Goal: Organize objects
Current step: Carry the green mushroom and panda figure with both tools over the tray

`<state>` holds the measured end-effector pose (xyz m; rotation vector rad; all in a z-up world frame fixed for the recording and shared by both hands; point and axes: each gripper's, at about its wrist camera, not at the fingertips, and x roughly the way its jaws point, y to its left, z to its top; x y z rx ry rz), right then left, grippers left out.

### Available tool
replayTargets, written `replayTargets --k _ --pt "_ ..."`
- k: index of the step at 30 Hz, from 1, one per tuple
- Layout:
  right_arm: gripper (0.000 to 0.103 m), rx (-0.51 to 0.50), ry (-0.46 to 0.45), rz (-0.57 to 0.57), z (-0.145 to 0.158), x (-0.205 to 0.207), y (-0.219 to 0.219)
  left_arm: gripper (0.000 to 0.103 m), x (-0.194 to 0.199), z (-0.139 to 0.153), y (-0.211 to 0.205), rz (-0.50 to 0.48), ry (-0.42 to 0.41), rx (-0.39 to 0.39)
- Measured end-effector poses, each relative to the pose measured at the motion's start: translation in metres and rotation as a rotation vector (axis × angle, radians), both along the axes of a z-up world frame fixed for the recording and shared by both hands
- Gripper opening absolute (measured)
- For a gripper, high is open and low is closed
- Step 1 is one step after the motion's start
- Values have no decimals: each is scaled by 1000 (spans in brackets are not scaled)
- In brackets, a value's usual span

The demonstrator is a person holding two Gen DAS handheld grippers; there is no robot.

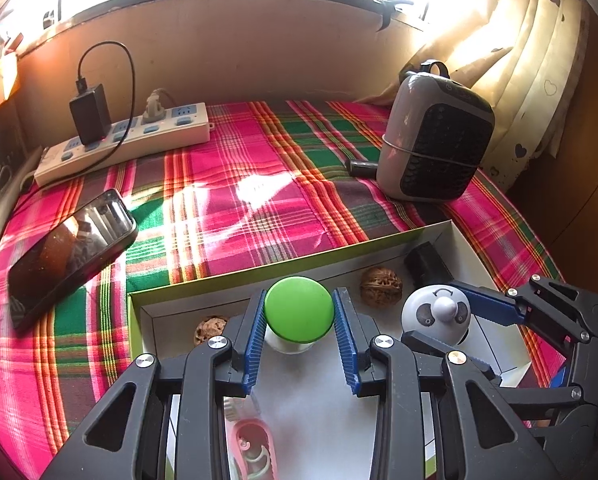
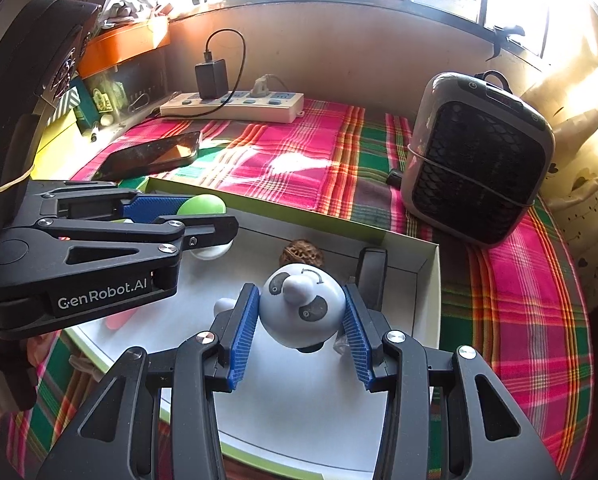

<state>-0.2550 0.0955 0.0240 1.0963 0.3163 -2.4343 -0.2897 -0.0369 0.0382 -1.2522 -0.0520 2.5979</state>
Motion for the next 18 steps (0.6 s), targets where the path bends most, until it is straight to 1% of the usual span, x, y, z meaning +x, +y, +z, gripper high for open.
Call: replayTargets --k 18 --pt "43 9 -11 16 -6 -5 -8 31 -11 -10 -3 5 -31 6"
